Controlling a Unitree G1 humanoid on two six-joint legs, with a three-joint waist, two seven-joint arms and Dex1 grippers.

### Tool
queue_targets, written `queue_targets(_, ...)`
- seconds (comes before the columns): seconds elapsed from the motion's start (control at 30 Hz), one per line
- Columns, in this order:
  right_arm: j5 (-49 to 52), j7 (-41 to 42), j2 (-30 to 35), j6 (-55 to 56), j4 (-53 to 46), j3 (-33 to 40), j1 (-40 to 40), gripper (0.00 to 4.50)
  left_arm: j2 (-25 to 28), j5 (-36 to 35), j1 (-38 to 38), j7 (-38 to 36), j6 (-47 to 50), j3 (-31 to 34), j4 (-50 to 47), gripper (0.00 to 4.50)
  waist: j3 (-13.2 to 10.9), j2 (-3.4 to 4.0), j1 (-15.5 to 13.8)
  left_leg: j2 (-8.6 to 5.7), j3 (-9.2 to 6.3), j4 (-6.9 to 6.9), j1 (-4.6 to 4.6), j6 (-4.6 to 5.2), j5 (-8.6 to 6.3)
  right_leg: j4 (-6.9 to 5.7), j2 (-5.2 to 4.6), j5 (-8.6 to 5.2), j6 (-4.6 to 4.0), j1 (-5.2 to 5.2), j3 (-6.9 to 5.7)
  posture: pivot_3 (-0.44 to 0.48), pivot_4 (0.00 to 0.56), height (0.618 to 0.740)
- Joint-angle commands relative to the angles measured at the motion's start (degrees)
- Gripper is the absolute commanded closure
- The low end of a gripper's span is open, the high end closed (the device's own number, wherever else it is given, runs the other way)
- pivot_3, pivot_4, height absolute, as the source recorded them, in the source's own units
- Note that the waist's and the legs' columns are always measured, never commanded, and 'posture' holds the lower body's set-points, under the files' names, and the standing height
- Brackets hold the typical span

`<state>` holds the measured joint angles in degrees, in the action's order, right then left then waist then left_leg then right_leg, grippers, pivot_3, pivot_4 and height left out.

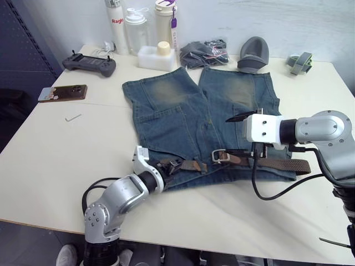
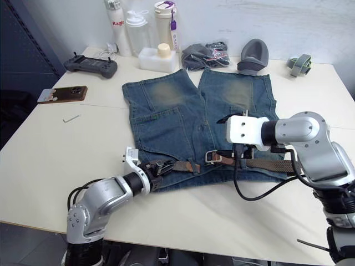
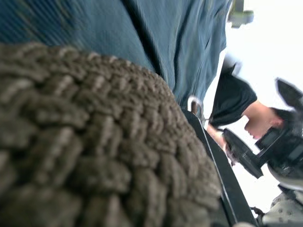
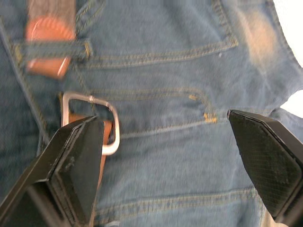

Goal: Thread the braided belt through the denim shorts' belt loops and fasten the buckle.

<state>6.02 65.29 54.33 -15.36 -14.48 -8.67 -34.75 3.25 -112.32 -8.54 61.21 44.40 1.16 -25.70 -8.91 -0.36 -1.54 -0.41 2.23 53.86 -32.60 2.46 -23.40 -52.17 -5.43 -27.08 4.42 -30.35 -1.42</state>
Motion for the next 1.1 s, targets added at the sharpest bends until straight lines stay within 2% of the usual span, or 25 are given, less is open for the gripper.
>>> queue_targets(0.03,0.87,-0.21,0.85,-2.42,-4.09,2.06,0.07,0.06,0.13,-0.68,-0.82,-0.77,3.57,-1.27,3.76,4.50,0.00,0.00,-0.05,0.00,0.00,0.00,0.00,0.00,0.00,0.01,0.00,0.00,0.00,0.00,0.00,0.000,0.150,0.656)
queue_targets(0.2,0.60,-0.24,2.61,-3.76,-9.06,2.49,4.70,0.06,0.30,-0.68,-4.67,-3.79,8.17,-0.48,12.07,4.50,0.04,0.08,-0.97,0.00,-0.03,-0.10,0.21,0.05,0.01,0.24,0.00,0.00,0.00,0.34,-0.03,0.000,0.150,0.656)
queue_targets(0.37,-6.43,-5.00,3.36,2.91,-14.09,1.65,14.41,0.06,-0.59,-0.68,-8.52,-5.05,10.80,-1.07,19.60,4.50,0.16,0.22,-2.15,-0.01,-0.17,-0.20,0.48,0.11,-0.02,0.64,0.00,0.00,0.01,0.79,-0.19,0.000,0.150,0.656)
queue_targets(0.47,-7.12,-6.47,2.63,2.00,-15.98,2.39,16.71,0.06,-0.47,-0.68,-9.37,-5.01,11.86,-1.57,20.80,4.50,0.28,0.41,-2.35,-0.06,-0.14,-0.20,0.47,0.13,-0.03,0.68,-0.02,0.02,0.05,0.81,-0.13,0.000,0.150,0.656)
queue_targets(0.6,-7.17,-7.43,2.71,1.12,-16.38,3.26,17.17,0.06,2.51,-0.68,-7.62,-3.41,13.68,-0.81,19.20,4.50,0.31,0.45,-2.35,-0.06,-0.15,-0.20,0.49,0.13,-0.03,0.69,-0.02,0.04,0.10,0.83,-0.13,0.000,0.150,0.656)
queue_targets(0.63,-7.26,-7.62,2.69,1.08,-16.26,3.23,17.01,0.00,3.42,-0.68,-7.04,-3.71,14.11,-0.36,18.40,3.64,0.30,0.44,-2.24,-0.06,-0.15,-0.21,0.49,0.12,-0.03,0.69,-0.02,0.04,0.10,0.83,-0.14,0.000,0.150,0.656)
queue_targets(0.67,-7.31,-7.79,2.66,1.09,-16.13,3.19,16.89,0.00,3.75,-0.68,-6.56,-3.94,14.19,0.07,17.69,3.35,0.29,0.42,-2.06,-0.06,-0.15,-0.23,0.49,0.12,-0.03,0.71,-0.01,0.04,0.10,0.82,-0.14,0.000,0.150,0.656)
queue_targets(0.73,-7.52,-8.23,2.27,1.16,-15.85,2.77,16.47,0.00,3.93,-0.68,-5.72,-3.20,13.28,0.75,16.32,2.46,0.30,0.41,-1.53,-0.06,-0.15,-0.30,0.50,0.10,-0.03,0.73,-0.01,0.04,0.11,0.81,-0.14,0.000,0.150,0.656)
queue_targets(0.87,-7.08,-8.45,1.19,0.97,-15.51,2.00,15.39,0.00,2.23,-0.68,-2.92,-0.89,9.90,3.09,10.94,0.96,0.33,0.30,-0.75,-0.06,-0.15,-0.53,0.67,-0.09,0.10,0.74,-0.01,0.04,0.15,0.84,-0.14,0.000,0.150,0.656)
queue_targets(1.1,-7.05,-7.61,0.35,3.48,-12.83,0.99,13.83,0.00,3.20,-0.68,1.87,1.57,2.94,9.00,2.09,0.96,0.21,0.10,0.43,0.04,-0.14,-0.94,1.03,-0.33,0.24,0.69,0.06,0.02,0.21,0.92,-0.15,0.000,0.150,0.656)
